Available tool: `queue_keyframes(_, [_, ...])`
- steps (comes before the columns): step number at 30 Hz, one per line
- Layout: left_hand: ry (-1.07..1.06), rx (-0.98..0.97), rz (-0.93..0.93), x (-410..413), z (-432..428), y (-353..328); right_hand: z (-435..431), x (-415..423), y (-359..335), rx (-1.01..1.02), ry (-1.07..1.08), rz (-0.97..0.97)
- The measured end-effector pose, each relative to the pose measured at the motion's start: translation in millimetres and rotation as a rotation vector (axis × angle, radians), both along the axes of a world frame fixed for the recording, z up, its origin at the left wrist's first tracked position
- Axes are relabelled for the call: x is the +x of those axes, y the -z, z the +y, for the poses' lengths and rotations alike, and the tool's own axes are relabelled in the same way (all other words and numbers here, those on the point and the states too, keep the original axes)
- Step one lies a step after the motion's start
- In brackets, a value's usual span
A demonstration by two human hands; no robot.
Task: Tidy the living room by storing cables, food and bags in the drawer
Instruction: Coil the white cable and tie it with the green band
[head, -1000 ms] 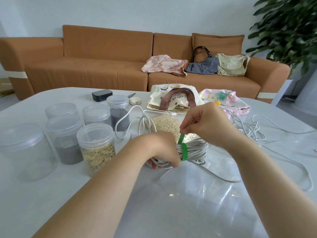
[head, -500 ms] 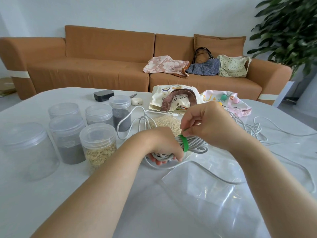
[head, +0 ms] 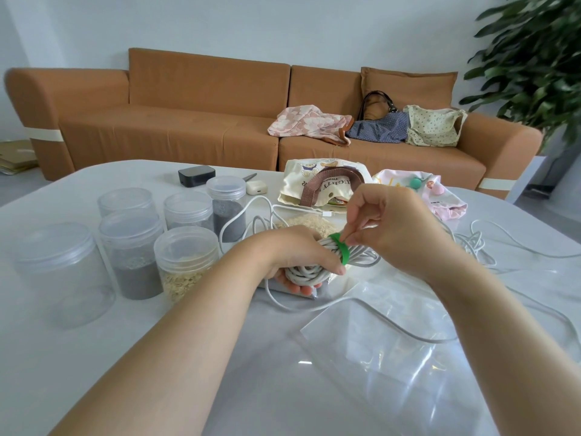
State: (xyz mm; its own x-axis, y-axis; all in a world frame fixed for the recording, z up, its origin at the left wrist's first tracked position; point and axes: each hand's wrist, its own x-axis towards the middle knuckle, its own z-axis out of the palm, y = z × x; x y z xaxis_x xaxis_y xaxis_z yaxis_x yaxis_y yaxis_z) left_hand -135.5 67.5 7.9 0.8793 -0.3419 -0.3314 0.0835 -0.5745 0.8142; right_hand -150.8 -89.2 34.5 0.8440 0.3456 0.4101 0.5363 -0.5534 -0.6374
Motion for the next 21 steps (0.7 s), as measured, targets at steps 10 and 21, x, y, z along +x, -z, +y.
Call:
queue_keyframes(10, [-0.055,-0.045,-0.076,3.9,-0.4,1.1,1.2,6.4,8.7,0.085,0.081,-0.029])
queue_keyframes(21, [-0.049,-0.322,0.150,4.5,9.3,-1.8,0.7,9.3,16.3,0.053,0.133,-0.141])
